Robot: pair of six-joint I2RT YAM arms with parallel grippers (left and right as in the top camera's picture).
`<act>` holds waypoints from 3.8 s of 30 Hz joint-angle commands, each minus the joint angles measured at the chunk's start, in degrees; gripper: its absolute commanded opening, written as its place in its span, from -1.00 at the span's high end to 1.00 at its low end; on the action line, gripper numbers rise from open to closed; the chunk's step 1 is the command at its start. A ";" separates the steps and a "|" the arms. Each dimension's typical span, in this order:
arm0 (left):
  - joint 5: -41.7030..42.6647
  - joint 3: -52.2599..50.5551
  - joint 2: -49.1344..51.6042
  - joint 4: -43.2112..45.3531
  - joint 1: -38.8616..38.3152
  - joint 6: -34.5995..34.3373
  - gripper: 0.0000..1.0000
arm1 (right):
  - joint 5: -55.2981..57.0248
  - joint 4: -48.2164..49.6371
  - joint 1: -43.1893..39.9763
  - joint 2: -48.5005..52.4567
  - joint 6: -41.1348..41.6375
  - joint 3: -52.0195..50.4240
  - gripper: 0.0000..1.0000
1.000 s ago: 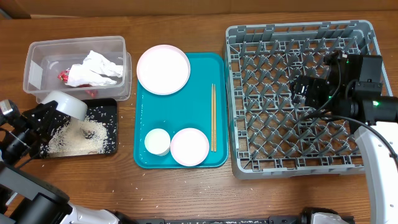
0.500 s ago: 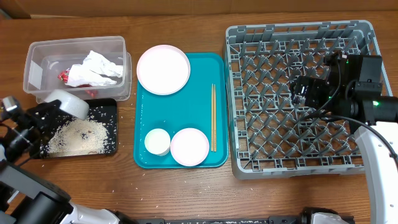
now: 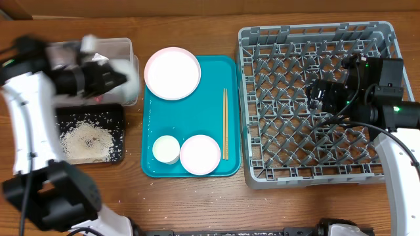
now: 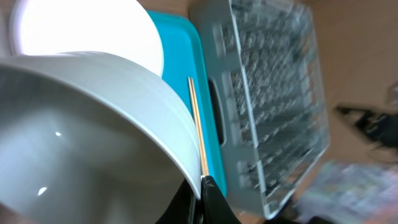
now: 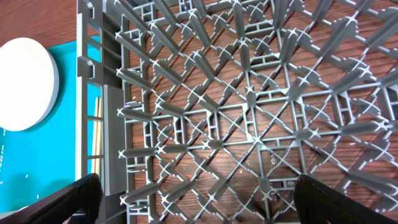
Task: Sort waste into correct bins and load items into the dishwasher
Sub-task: 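Return the empty white bowl to the teal tray with left gripper, then grasp the small white cup on the teal tray with left gripper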
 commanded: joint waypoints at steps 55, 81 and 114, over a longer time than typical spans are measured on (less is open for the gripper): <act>-47.08 31.41 14.08 -20.02 -34.03 -29.55 -0.18 | -12.37 6.97 3.98 -0.09 8.33 1.09 -0.90; -47.52 -22.64 -19.06 -8.17 -29.64 -38.23 0.07 | 5.66 12.22 17.81 0.68 14.58 1.09 -1.00; -34.82 -31.76 -18.88 13.25 -28.39 -30.47 0.92 | -17.35 16.57 20.24 1.11 13.55 1.09 -1.00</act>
